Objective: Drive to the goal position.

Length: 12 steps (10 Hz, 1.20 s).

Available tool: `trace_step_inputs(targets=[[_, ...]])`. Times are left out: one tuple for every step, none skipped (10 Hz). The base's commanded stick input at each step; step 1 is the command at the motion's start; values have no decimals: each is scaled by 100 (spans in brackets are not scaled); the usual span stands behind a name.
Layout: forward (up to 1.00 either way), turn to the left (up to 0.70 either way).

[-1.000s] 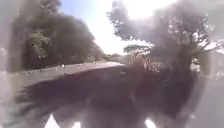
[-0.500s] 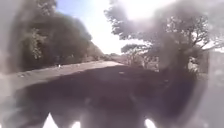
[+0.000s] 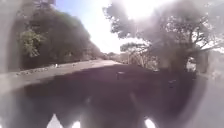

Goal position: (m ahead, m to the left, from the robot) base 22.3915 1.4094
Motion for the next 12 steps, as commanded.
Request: trace_step_inputs(targets=[[50,-50],[50,-50],[50,-50],[50,-50],[50,-50],[50,-50],[50,-50],[50,-50],[50,0],[50,0],[50,0],[50,0]])
